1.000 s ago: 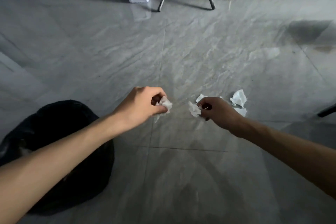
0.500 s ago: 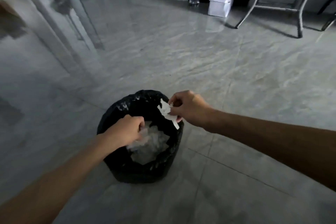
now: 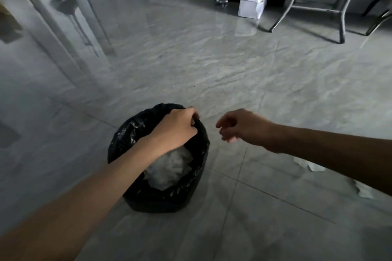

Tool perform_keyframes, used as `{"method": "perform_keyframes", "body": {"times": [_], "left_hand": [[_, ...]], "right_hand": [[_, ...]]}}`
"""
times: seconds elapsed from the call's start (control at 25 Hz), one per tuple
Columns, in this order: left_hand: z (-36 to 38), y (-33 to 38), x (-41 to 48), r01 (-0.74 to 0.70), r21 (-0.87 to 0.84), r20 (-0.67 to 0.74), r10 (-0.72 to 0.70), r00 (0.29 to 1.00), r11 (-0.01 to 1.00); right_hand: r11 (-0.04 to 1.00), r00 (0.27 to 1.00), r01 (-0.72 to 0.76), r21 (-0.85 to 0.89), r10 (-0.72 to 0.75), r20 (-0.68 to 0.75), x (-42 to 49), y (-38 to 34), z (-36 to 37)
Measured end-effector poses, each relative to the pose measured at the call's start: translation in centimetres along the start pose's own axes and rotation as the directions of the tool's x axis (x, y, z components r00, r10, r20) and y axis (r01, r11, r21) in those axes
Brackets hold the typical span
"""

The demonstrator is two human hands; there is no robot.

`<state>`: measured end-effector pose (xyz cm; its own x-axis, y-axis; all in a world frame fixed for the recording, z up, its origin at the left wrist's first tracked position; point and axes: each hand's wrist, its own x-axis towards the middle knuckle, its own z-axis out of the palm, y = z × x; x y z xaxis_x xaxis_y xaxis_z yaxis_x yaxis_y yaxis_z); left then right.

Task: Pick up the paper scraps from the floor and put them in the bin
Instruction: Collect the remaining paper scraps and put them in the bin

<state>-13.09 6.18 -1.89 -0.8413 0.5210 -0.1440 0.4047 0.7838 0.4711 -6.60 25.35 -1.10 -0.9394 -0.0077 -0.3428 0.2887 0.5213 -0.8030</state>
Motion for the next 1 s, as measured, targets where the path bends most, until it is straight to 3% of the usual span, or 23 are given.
{"method": "perform_keyframes", "body": {"times": [0.16,0.32,0.4,0.52,0.64,0.76,0.92,1.0], "left_hand": [[2.1,7.4,2.8,-0.132,-0.042,0.125,0.137,0.983,0.99],[5.7,14.9,5.7,-0.268,-0.073,0.313,0.277,0.908,0.961],[8.0,18.4,7.1,-0.355,-0.037,0.403,0.339,0.85,0.934],[12.3,21.6,8.7,-0.456,0.017,0.48,0.393,0.785,0.89],[18.3,23.0,10.2,-0.504,0.091,0.555,0.377,0.742,0.859],[24.2,23.3,12.0,-0.531,0.184,0.558,0.357,0.749,0.827],[30.5,23.4,14.1,-0.429,0.275,0.475,0.266,0.839,0.861],[32.5,23.2,14.8,-0.42,0.267,0.447,0.275,0.851,0.867]], "right_hand": [[0.997,0.996,-0.08,0.013,0.081,-0.033,-3.8,6.4,-6.5],[0.973,0.953,-0.219,0.076,0.23,-0.198,-8.6,16.4,-11.8],[0.949,0.907,-0.312,-0.044,0.284,-0.312,-10.5,22.4,-13.5],[0.833,0.836,-0.477,-0.28,0.331,-0.439,-12.3,30.5,-15.0],[0.78,0.814,-0.526,-0.338,0.348,-0.464,-13.0,36.7,-15.0],[0.794,0.825,-0.498,-0.349,0.309,-0.474,-12.5,40.5,-13.7],[0.88,0.863,-0.392,-0.267,0.252,-0.438,-12.3,42.3,-12.7],[0.907,0.876,-0.344,-0.241,0.218,-0.431,-12.3,42.4,-13.2]]}}
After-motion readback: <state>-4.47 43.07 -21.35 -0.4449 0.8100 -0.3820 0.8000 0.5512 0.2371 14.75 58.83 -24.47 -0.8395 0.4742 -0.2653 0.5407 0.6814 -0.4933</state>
